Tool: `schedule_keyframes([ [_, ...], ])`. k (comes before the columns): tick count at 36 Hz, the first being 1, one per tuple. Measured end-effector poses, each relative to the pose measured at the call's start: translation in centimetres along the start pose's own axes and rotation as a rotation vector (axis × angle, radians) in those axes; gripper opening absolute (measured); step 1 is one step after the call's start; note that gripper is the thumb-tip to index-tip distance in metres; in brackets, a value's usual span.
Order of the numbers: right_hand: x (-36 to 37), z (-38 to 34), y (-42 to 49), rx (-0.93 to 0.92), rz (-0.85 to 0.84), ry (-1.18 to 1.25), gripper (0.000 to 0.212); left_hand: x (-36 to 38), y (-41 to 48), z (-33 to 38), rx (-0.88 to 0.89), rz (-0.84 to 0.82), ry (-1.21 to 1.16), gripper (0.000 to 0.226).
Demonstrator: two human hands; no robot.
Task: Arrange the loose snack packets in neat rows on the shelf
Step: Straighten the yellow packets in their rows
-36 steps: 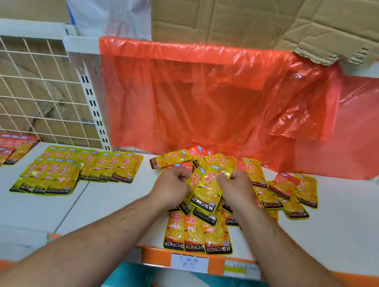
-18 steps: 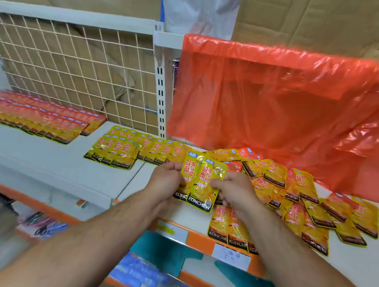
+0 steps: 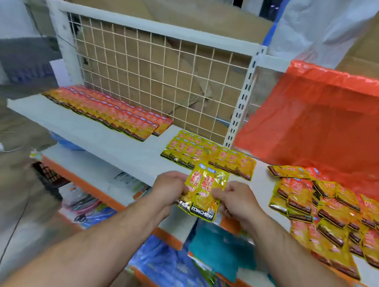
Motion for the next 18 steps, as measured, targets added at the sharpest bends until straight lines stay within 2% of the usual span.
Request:
schedule_keyframes([
  [5,2.9,0.4,-0.6,0.06,0.033,0.048,0.037,-2.7,0.4,-0.1,-0.009,-0.019,0.051,0.031],
  [10,2.7,0.7,-0.8,0.078,0.073,0.083,0.031,-2.6,1.2,-0.4,-0.038,-0.067,0.084,0.028],
  [14,1.3,1.2,0.7,0.061,0.108,0.117,0.039,-1.4,2.9,0.1,-0.027,-0.069,0.133,0.024],
  [18,0.2,2.2,3.1,0.094,0.07,0.157,0.044,0.3,4.4,1.0,-0.001,-0.057,0.202,0.023],
])
Point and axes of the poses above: each hand's wrist, its own y-axis towards the middle knuckle, its own x-axis out of the palm, z = x × y, the point moved 6 cm from there along y, towards the middle knuckle, and after that the axes turned 1 degree about z, right-handed, at the moved point
